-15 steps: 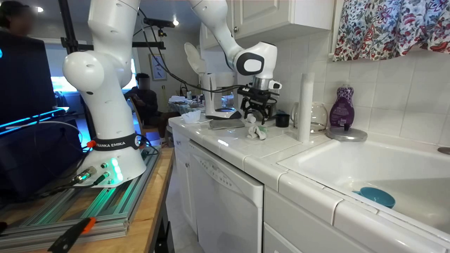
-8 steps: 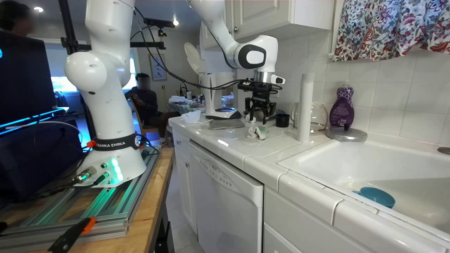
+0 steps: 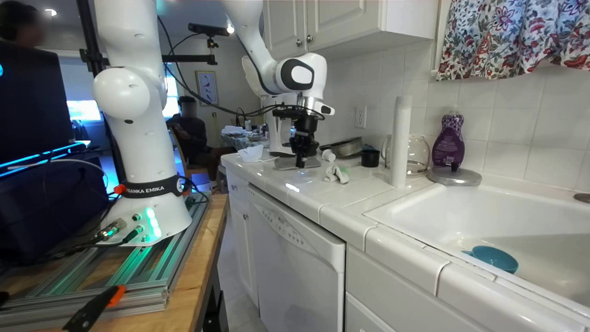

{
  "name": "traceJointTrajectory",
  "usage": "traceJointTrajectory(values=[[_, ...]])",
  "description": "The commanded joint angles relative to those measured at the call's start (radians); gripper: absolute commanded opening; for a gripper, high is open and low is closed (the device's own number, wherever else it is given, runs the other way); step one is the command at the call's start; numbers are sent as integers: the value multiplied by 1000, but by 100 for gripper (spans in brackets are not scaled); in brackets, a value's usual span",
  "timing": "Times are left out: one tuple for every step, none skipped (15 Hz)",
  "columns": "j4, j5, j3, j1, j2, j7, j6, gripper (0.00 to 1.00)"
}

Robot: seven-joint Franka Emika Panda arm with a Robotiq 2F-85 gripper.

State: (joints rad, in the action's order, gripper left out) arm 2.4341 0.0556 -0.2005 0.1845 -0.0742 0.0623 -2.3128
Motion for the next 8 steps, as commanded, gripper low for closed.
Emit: traceJointTrajectory(values=[[252, 18, -10, 23, 217, -143, -50, 36], [309, 37, -7, 18, 256, -161, -67, 36], [168, 3, -8, 19, 125, -103, -18, 41], [203, 4, -8, 19, 154, -108, -24, 24], [206, 4, -8, 19, 160, -108, -24, 30], [201, 4, -8, 19, 158, -107, -24, 37], [192, 4, -8, 19, 151, -107, -24, 41], [185, 4, -8, 19, 143, -107, -24, 41]])
